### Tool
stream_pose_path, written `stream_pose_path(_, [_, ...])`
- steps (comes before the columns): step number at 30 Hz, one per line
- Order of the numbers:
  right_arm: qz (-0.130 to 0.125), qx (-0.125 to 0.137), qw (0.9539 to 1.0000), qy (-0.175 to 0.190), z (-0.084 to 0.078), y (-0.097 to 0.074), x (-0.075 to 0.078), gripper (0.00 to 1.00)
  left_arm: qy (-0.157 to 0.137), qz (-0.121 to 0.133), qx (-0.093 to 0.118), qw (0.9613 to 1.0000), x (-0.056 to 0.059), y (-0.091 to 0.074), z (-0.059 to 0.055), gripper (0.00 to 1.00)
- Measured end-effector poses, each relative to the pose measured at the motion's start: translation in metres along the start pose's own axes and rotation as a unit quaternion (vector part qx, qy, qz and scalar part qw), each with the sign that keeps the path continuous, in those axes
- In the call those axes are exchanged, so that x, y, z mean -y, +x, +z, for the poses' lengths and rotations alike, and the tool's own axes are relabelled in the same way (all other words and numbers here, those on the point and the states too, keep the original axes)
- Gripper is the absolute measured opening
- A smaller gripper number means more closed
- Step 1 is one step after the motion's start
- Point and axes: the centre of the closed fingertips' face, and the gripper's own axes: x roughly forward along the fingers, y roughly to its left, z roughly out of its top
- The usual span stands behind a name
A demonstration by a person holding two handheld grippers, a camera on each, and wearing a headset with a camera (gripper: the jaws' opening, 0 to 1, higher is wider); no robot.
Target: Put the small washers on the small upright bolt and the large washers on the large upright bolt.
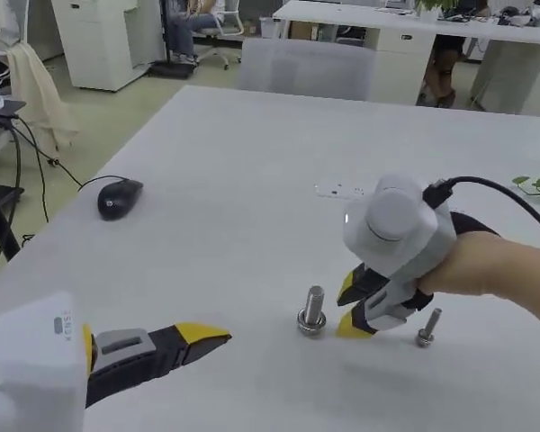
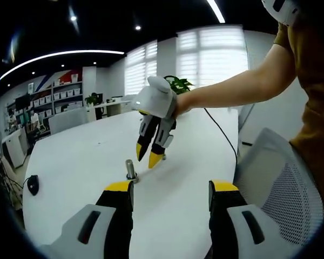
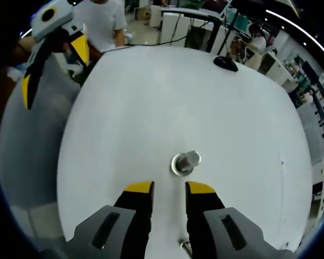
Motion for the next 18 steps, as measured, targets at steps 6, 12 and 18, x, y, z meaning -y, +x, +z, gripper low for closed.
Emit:
stream_pose_path(6, [-0.017,0.026,0.9995,0.007,0.005,-0.013,-0.010,0.24,0.007,-0.008,-0.002,0.9999,0.004,0.002,0.004,0.55])
stream_pose_path(12, [-0.036,0.055,0.9977,0.015,0.010,-0.029,-0.019,0.24,0.014,-0.015,-0.001,0.9998,0.008,0.005,0.008,0.55])
stream_pose_path(18, [-0.055,0.092,0.9940,0.022,0.019,-0.045,-0.029,0.24,0.020,-0.021,-0.002,0.9996,0.013,0.006,0.010,0.55])
